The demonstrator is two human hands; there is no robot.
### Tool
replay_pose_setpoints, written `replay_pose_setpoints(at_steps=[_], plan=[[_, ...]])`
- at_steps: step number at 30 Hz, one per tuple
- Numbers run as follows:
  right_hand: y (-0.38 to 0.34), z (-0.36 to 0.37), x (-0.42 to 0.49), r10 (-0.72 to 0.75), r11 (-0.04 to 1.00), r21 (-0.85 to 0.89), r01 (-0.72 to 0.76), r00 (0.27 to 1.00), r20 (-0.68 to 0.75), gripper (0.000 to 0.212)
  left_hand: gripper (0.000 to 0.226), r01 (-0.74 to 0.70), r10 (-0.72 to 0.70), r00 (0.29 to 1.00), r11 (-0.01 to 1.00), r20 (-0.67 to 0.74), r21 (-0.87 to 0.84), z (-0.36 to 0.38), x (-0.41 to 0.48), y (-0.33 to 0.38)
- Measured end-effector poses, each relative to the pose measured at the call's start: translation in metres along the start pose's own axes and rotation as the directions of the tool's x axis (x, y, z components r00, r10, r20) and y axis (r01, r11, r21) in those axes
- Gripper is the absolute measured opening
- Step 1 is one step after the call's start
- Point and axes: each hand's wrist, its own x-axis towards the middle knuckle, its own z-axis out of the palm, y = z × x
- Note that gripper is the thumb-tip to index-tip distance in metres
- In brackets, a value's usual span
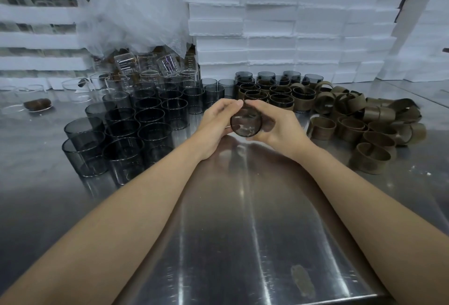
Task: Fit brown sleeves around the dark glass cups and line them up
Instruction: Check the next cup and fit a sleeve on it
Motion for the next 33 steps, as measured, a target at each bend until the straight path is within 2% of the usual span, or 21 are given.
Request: replay_pose_setpoints(at_steps=[2, 3, 6, 9, 11, 14, 17, 20, 22, 25, 28, 33], plan=[[0.001, 0.004, 0.001, -0.172, 0.975, -0.136, 0.173, 0.985, 0.021, 0.063, 0.017, -0.006, 0.005, 0.999, 1.000, -0.032, -0.030, 0.001, 0.000, 0.000], [0.001, 0.006, 0.001, -0.180, 0.970, -0.160, 0.183, 0.983, 0.031, 0.065, 0.022, 0.001, -0.004, 0.998, 0.998, -0.061, -0.056, 0.001, 0.001, 0.001], [-0.006, 0.015, 0.002, 0.008, 0.997, -0.076, -0.007, 1.000, 0.021, 0.074, 0.035, 0.026, -0.045, 0.985, 0.993, -0.166, -0.112, 0.000, 0.004, 0.004], [-0.009, 0.019, 0.002, 0.162, 0.974, 0.158, -0.161, 0.987, 0.006, 0.058, 0.037, -0.016, 0.001, 0.969, 0.998, -0.245, -0.059, 0.000, 0.003, 0.002], [-0.012, 0.016, 0.003, 0.296, 0.850, 0.452, -0.269, 0.955, 0.011, 0.052, 0.035, -0.043, 0.046, 0.961, 0.999, -0.274, 0.018, 0.000, 0.002, -0.002], [-0.014, 0.014, 0.006, 0.477, 0.530, 0.761, -0.374, 0.874, 0.097, 0.052, 0.030, -0.078, 0.103, 0.965, 0.991, -0.242, 0.109, 0.005, 0.002, -0.004], [-0.015, 0.011, 0.010, 0.555, 0.268, 0.868, -0.418, 0.804, 0.215, 0.055, 0.036, -0.219, 0.251, 0.956, 0.955, -0.151, 0.199, 0.014, -0.003, -0.002], [-0.014, 0.006, 0.009, 0.515, 0.129, 0.877, -0.464, 0.787, 0.340, 0.062, 0.041, -0.331, 0.341, 0.940, 0.891, 0.025, 0.312, 0.018, -0.012, -0.001], [-0.014, 0.006, 0.007, 0.469, 0.096, 0.850, -0.518, 0.777, 0.420, 0.062, 0.053, -0.340, 0.313, 0.940, 0.870, 0.133, 0.357, 0.019, -0.015, -0.002], [-0.017, 0.008, 0.007, 0.452, 0.063, 0.819, -0.571, 0.747, 0.487, 0.063, 0.069, -0.291, 0.261, 0.957, 0.878, 0.129, 0.380, 0.016, -0.015, -0.002], [-0.017, 0.008, 0.007, 0.485, 0.036, 0.821, -0.569, 0.728, 0.483, 0.060, 0.065, -0.273, 0.258, 0.962, 0.898, 0.088, 0.344, 0.015, -0.012, -0.003], [-0.017, 0.008, 0.007, 0.501, 0.019, 0.820, -0.573, 0.715, 0.488, 0.059, 0.055, -0.272, 0.279, 0.960, 0.883, 0.040, 0.383, 0.014, -0.007, -0.003]])
